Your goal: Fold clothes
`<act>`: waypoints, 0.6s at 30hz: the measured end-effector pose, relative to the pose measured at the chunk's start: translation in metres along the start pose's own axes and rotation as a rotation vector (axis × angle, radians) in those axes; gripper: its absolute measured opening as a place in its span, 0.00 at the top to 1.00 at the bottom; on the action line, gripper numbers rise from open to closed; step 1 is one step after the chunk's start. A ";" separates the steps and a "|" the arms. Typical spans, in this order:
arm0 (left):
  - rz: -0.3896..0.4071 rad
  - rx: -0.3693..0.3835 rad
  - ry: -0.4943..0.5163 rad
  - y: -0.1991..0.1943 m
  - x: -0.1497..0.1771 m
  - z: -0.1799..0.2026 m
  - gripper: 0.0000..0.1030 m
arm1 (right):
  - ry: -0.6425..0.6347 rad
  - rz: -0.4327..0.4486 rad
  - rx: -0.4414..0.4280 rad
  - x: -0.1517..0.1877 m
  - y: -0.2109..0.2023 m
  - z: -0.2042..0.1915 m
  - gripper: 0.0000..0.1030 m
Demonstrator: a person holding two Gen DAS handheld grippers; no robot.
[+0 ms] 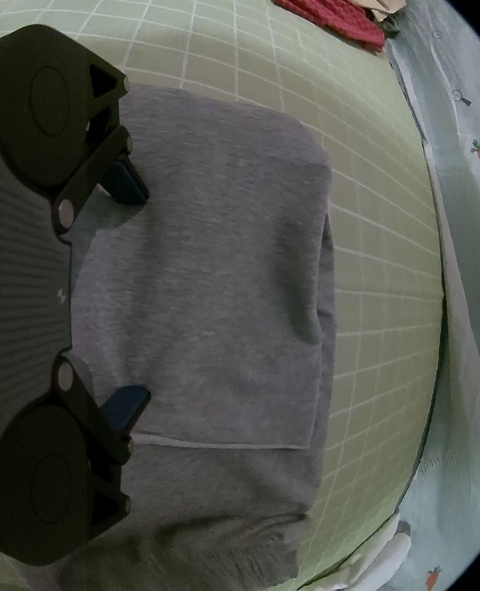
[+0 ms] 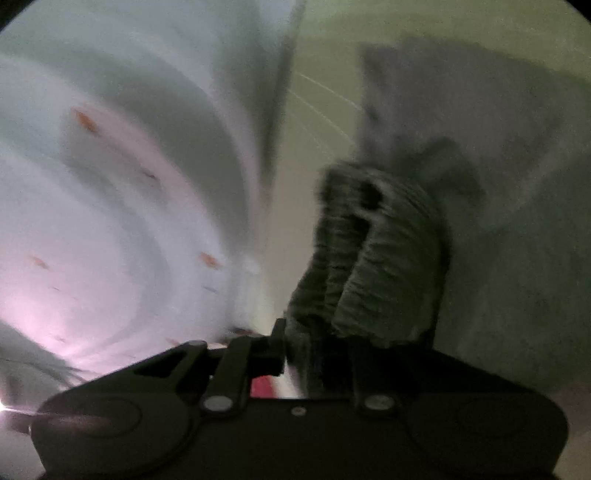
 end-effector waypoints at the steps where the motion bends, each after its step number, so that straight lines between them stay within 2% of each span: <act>1: 0.003 0.001 0.003 0.000 0.001 0.000 0.00 | 0.015 -0.019 0.031 0.003 0.006 0.004 0.72; 2: 0.005 0.002 0.005 -0.001 0.001 -0.001 0.00 | 0.041 -0.040 0.032 0.005 0.008 0.006 0.71; 3: 0.008 0.003 0.007 -0.001 0.001 -0.001 0.00 | 0.052 -0.049 0.019 0.005 0.008 0.005 0.63; 4: 0.010 0.003 0.008 -0.001 0.001 -0.001 0.00 | 0.046 -0.044 0.003 0.005 0.004 0.002 0.51; 6: 0.013 0.003 0.008 -0.001 0.002 -0.002 0.00 | 0.014 -0.014 -0.038 0.002 -0.008 -0.009 0.48; 8: 0.014 0.003 0.007 0.000 0.002 -0.003 0.00 | 0.005 0.045 -0.068 -0.005 -0.020 -0.014 0.52; 10: 0.015 0.003 0.007 0.000 0.002 -0.003 0.00 | 0.014 0.117 -0.088 -0.015 -0.031 -0.013 0.69; 12: 0.019 0.001 0.005 -0.004 0.004 0.001 0.00 | 0.043 0.189 -0.109 -0.029 -0.042 -0.007 0.82; 13: 0.020 0.000 0.004 -0.005 0.005 0.002 0.00 | 0.060 0.223 -0.105 -0.033 -0.049 -0.003 0.84; 15: 0.022 -0.001 0.004 -0.005 0.006 0.003 0.00 | 0.108 0.278 -0.031 -0.040 -0.057 0.007 0.88; 18: 0.025 -0.002 0.005 -0.006 0.007 0.003 0.00 | 0.150 0.279 0.063 -0.044 -0.049 0.025 0.89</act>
Point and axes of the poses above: each gripper's, at about its wrist camera, not at the fingertips, and y roughly the way its jaws point, z to its right, x to its underside, the point moved 4 cm from there along y, roughly the way its jaws point, and after that the axes turned 14 degrees about x, right-handed, at the moved point
